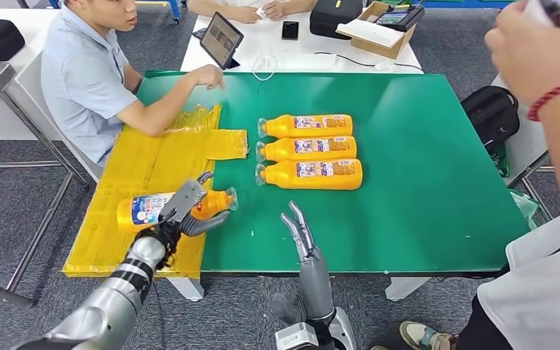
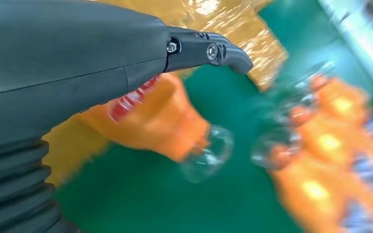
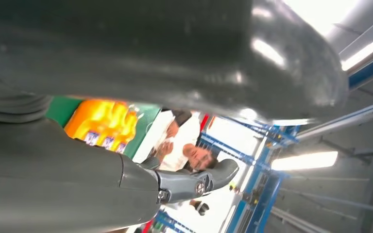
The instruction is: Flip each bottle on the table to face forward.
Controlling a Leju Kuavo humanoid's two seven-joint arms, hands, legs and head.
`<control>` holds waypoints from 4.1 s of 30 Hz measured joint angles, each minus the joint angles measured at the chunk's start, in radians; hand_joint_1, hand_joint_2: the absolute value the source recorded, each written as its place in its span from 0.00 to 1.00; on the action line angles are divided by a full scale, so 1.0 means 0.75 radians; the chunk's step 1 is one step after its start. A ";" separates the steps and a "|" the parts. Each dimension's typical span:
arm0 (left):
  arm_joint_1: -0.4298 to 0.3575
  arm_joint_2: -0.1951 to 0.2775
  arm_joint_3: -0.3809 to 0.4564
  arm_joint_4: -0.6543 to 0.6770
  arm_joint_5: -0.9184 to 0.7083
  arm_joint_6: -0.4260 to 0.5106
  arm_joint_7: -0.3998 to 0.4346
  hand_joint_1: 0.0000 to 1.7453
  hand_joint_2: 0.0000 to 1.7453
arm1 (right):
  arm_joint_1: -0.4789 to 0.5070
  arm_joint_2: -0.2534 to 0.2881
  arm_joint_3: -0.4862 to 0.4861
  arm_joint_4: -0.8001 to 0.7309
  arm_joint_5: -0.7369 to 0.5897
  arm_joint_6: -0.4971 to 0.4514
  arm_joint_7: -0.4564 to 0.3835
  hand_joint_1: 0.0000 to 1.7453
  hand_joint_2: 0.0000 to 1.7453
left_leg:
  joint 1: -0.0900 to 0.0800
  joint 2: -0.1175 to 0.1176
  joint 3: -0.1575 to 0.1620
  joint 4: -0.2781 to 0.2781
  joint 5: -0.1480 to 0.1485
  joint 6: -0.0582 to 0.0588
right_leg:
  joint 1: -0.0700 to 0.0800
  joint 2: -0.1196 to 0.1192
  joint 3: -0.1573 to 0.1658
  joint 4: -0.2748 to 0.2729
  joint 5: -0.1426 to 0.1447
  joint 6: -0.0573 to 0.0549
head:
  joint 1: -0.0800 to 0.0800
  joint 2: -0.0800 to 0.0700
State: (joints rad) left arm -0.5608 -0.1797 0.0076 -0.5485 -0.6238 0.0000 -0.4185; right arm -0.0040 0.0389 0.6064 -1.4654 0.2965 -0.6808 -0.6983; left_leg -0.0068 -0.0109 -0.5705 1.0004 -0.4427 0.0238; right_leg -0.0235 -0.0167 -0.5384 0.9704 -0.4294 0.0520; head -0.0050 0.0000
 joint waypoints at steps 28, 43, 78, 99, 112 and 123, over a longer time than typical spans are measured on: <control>0.890 -0.091 -0.349 -1.515 0.464 0.933 -0.378 0.00 1.00 | -0.310 -0.176 -0.500 0.724 0.823 -0.019 0.307 0.00 1.00 | -0.001 0.005 -0.025 0.001 0.000 0.001 | 0.000 0.004 -0.025 0.000 0.002 0.002 | 0.000 0.000; 0.910 -0.097 -0.386 -1.538 0.467 0.933 -0.378 0.00 1.00 | -0.532 -0.163 -0.533 1.178 0.858 0.027 0.371 0.00 1.00 | 0.000 0.007 -0.024 0.001 0.000 0.001 | 0.000 0.006 -0.026 0.000 0.002 0.002 | 0.000 0.000; 0.791 -0.035 -0.572 -1.430 0.487 0.931 -0.371 0.00 1.00 | -0.833 -0.128 -0.485 1.434 0.914 0.577 0.548 1.00 1.00 | 0.000 0.017 -0.005 0.001 -0.002 0.003 | 0.001 0.019 -0.011 -0.001 0.004 0.004 | 0.000 0.000; 0.827 0.018 -0.553 -1.009 1.099 0.679 -0.109 0.00 1.00 | -0.488 0.062 -0.784 1.106 0.016 0.699 0.145 1.00 1.00 | 0.000 0.015 -0.019 0.001 -0.002 0.003 | 0.001 0.019 -0.023 0.000 0.003 0.004 | 0.000 0.000; 0.833 0.061 -0.656 -1.042 1.124 0.529 -0.163 0.00 1.00 | -0.300 0.148 -0.527 0.791 -0.042 0.710 0.193 1.00 1.00 | 0.000 0.015 -0.026 0.001 -0.002 0.003 | 0.000 0.019 -0.030 0.000 0.003 0.004 | 0.000 0.000; 0.821 0.081 -0.751 -1.168 1.239 0.316 -0.084 0.00 1.00 | -0.312 0.244 -0.232 0.842 0.000 0.622 0.156 1.00 1.00 | 0.001 0.015 -0.026 0.000 -0.002 0.002 | 0.000 0.019 -0.030 0.000 0.003 0.004 | 0.000 0.000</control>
State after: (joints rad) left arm 0.0547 -0.1189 -0.5556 -1.4247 0.3054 0.2373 -0.4818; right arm -0.2379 0.2219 0.4320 -0.8338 0.2962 -0.2142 -0.5812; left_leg -0.0062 0.0004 -0.5901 1.0007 -0.4442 0.0257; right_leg -0.0232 -0.0025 -0.5612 0.9705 -0.4270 0.0547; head -0.0049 0.0000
